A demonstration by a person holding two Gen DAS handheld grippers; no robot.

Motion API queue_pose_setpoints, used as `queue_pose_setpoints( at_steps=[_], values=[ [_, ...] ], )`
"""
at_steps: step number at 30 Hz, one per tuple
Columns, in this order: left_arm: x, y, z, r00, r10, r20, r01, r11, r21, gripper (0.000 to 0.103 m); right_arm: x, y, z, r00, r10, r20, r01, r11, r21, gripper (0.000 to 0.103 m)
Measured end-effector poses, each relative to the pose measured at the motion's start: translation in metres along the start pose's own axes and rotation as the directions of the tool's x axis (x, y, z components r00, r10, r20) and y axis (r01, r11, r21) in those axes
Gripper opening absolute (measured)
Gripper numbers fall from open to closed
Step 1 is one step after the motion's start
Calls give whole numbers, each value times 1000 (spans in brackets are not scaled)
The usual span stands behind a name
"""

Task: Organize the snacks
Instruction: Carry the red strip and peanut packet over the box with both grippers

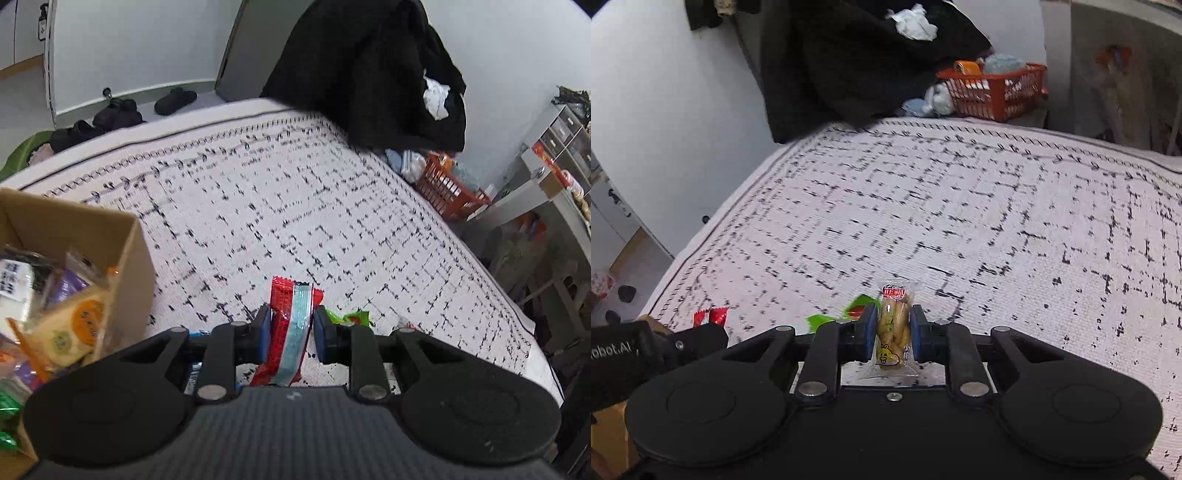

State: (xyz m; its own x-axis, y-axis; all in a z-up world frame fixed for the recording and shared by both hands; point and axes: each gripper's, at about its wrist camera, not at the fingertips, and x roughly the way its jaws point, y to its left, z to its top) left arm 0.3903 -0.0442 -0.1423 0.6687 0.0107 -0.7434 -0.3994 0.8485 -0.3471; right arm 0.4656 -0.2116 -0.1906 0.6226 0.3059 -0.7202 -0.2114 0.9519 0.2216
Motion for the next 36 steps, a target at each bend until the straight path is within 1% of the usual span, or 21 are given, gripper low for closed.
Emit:
queue_pose_setpoints(
  at_steps=[8, 19, 28, 36],
  values=[
    [-40, 8, 6, 997, 30, 65, -30, 1000, -10, 23, -24, 19, 0, 998, 60, 37, -58, 998, -39, 19],
    [-87, 43, 9, 985, 111, 133, -102, 992, -70, 23, -56, 60, -7, 983, 161, 88, -150, 982, -116, 19],
    [-121, 73, 9, 972, 162, 168, -145, 983, -113, 23, -76, 92, -10, 965, 233, 117, -212, 962, -170, 19],
    [-140, 97, 6, 967, 187, 170, -162, 975, -151, 23, -85, 119, -20, 951, 292, 99, -265, 939, -220, 19]
  ],
)
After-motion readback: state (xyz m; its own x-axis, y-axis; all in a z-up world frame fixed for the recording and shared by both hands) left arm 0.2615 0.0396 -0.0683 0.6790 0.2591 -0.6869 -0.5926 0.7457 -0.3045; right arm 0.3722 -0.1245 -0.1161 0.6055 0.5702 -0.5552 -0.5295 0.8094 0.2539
